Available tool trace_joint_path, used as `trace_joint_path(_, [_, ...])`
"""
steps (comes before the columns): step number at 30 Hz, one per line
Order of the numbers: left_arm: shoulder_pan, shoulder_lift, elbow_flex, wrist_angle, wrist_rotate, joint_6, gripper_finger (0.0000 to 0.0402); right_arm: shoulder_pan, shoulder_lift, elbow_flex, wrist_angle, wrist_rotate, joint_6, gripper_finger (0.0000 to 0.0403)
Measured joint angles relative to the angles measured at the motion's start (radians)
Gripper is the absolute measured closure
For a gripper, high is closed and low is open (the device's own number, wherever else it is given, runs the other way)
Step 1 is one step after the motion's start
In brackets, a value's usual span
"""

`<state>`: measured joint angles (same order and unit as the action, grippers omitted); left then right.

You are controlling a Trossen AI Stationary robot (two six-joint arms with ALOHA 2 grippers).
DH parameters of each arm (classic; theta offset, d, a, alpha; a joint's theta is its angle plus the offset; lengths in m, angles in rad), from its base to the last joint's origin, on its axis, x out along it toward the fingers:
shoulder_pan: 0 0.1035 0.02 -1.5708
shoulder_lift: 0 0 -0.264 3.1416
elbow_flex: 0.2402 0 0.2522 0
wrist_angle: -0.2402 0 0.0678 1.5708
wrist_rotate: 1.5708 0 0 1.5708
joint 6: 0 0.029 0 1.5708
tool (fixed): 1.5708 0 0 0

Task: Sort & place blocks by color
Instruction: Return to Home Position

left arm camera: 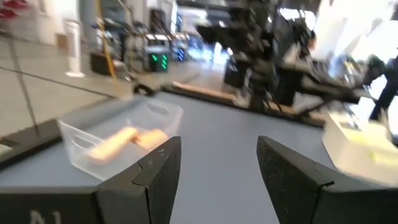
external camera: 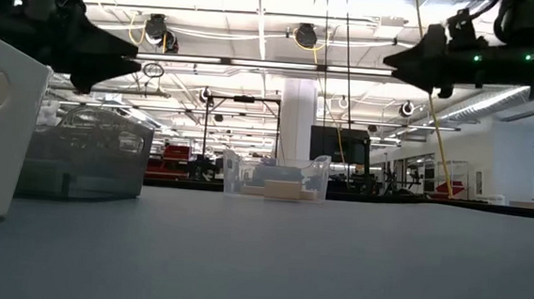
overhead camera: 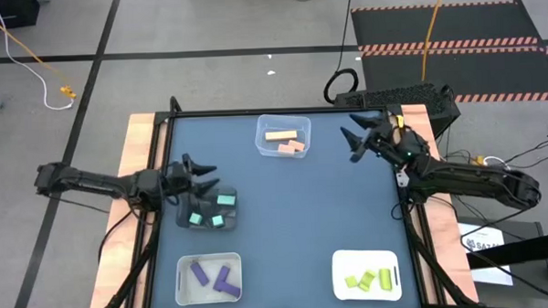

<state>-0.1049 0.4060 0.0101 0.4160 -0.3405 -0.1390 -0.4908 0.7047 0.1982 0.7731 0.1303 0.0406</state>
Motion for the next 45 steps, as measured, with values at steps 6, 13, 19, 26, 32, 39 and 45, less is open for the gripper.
trace_joint_path(6, [0.112, -0.109, 0.000, 0.000, 0.000, 0.000, 0.0190, 0.000, -0.073, -0.023, 0.026, 0.000, 0.000, 0.0135])
trace_joint_path(13, [0.232, -0.206, 0.000, 0.000, 0.000, 0.001, 0.0190, -0.001, -0.167, -0.172, 0.120, -0.002, 0.000, 0.0135])
trace_joint_path(19, [0.327, -0.261, 0.001, 0.002, -0.001, 0.001, 0.0190, -0.001, -0.178, -0.179, -0.015, -0.001, 0.000, 0.0135])
trace_joint_path(26, [0.467, -0.333, 0.001, 0.000, -0.001, 0.001, 0.0190, -0.001, -0.251, -0.181, -0.100, 0.000, 0.000, 0.0135])
trace_joint_path(32, [0.566, -0.396, 0.001, 0.001, -0.001, 0.001, 0.0190, -0.002, -0.348, -0.182, -0.105, 0.000, 0.000, 0.0135])
trace_joint_path(39, [0.668, -0.404, 0.001, 0.000, -0.001, 0.001, 0.0190, -0.006, -0.463, -0.183, -0.105, 0.000, 0.000, 0.0135])
trace_joint_path(45, [0.741, -0.404, 0.001, -0.001, -0.001, 0.001, 0.0190, -0.076, -0.562, -0.183, -0.103, 0.000, 0.000, 0.0135])
